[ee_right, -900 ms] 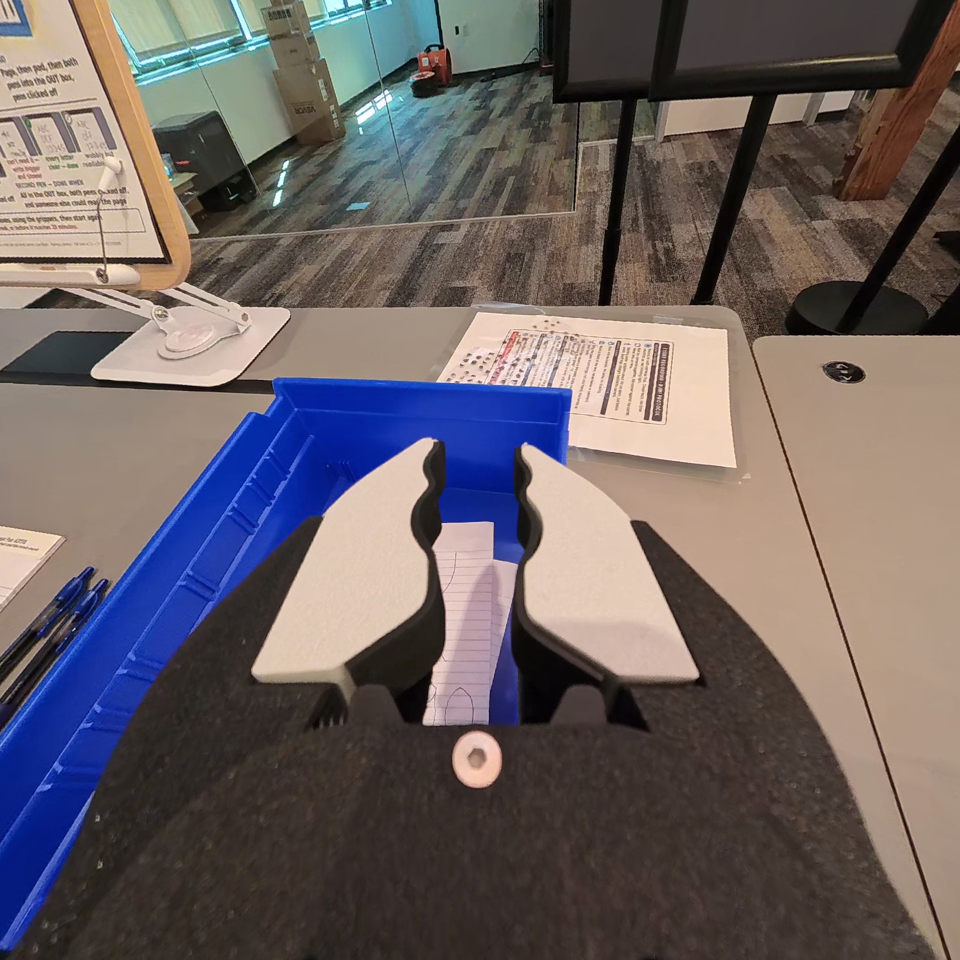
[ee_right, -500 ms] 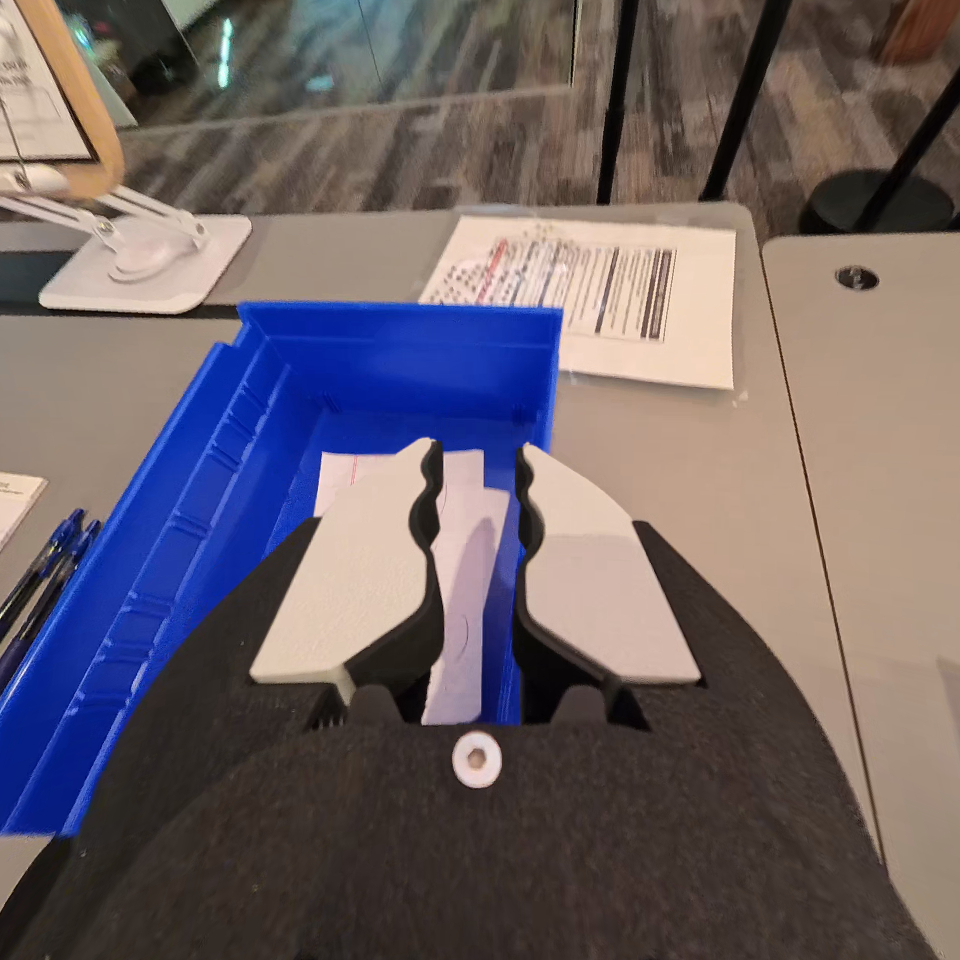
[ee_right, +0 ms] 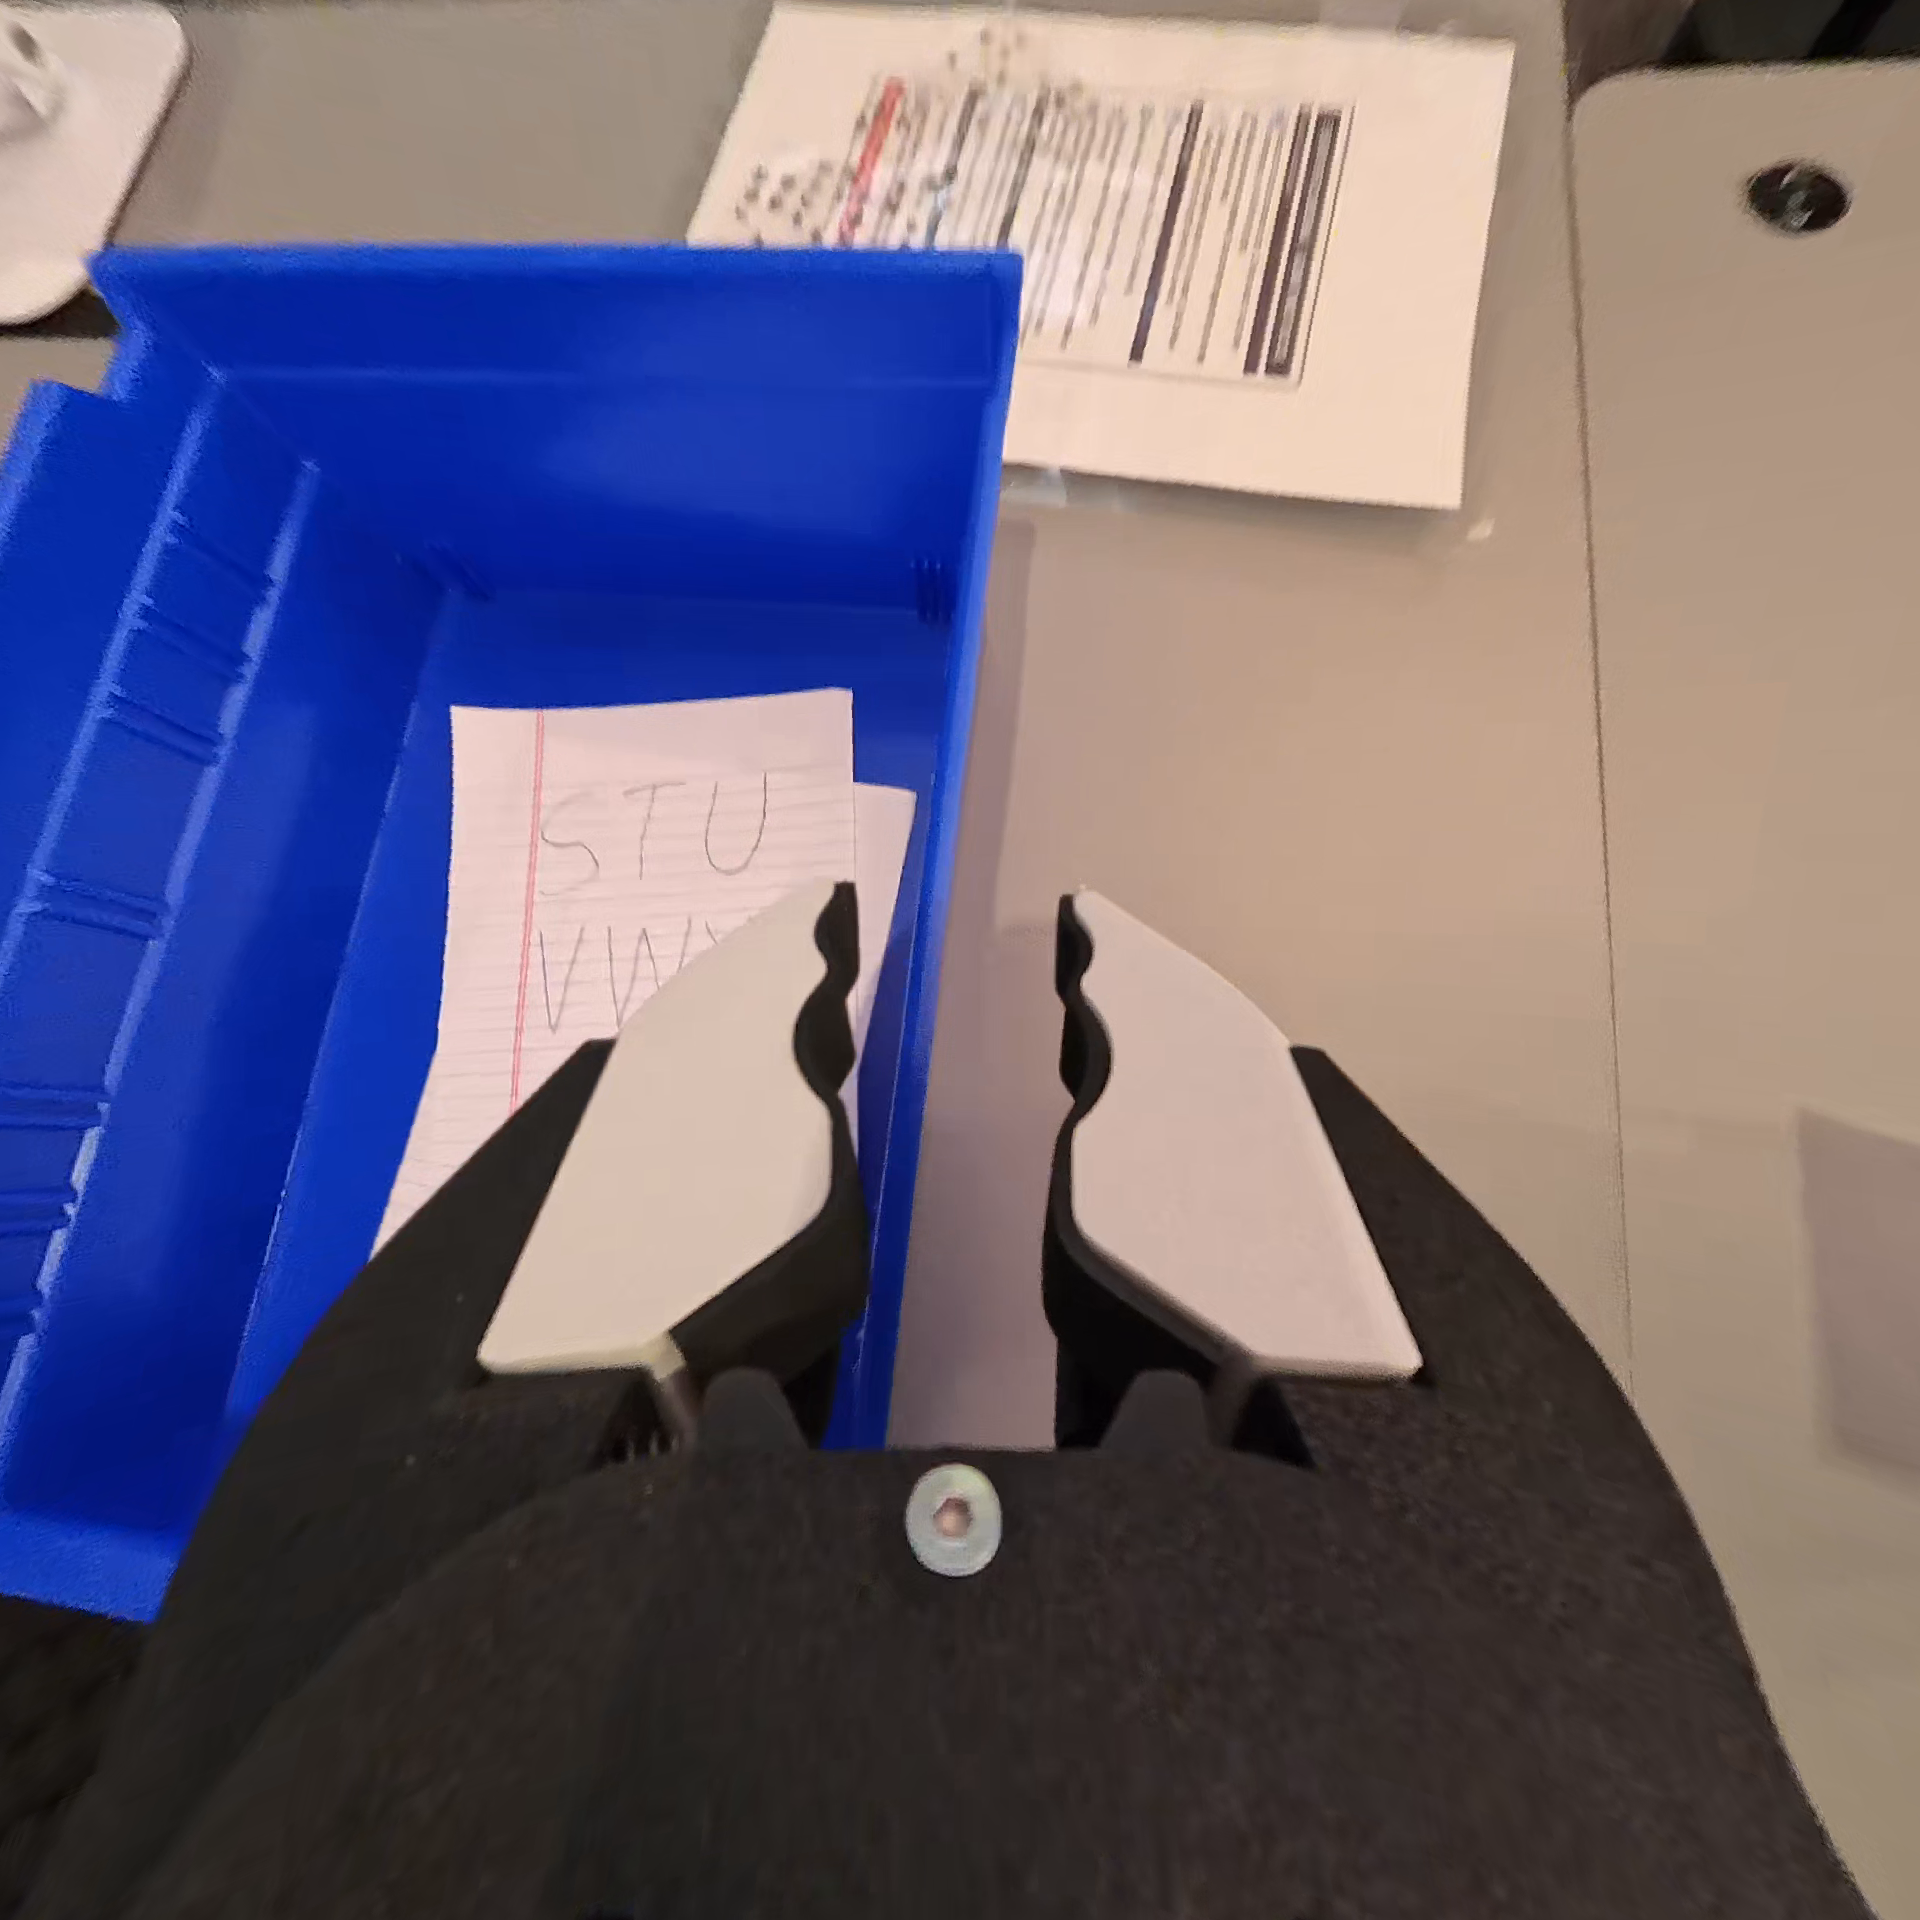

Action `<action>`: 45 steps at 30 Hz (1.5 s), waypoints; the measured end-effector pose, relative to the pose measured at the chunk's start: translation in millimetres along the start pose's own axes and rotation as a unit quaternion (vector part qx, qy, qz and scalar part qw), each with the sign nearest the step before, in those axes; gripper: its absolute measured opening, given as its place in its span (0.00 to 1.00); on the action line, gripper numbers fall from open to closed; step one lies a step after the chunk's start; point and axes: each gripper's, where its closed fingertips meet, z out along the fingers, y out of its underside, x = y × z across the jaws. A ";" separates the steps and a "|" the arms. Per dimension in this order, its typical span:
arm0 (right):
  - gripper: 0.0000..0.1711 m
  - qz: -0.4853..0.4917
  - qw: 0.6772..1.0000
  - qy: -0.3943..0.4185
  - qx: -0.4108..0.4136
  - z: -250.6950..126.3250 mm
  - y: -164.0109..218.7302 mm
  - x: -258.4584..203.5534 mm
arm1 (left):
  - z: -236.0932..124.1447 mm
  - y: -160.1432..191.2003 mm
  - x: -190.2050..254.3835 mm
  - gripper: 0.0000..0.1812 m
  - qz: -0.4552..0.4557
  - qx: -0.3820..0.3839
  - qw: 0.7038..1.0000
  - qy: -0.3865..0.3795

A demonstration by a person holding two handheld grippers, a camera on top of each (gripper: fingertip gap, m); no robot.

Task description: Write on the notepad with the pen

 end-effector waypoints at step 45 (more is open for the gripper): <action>0.03 0.036 0.991 -0.041 -0.118 34.9 30.4 -8.3 | -3.2 2.7 -2.2 0.29 0.006 -0.012 1.000 -0.002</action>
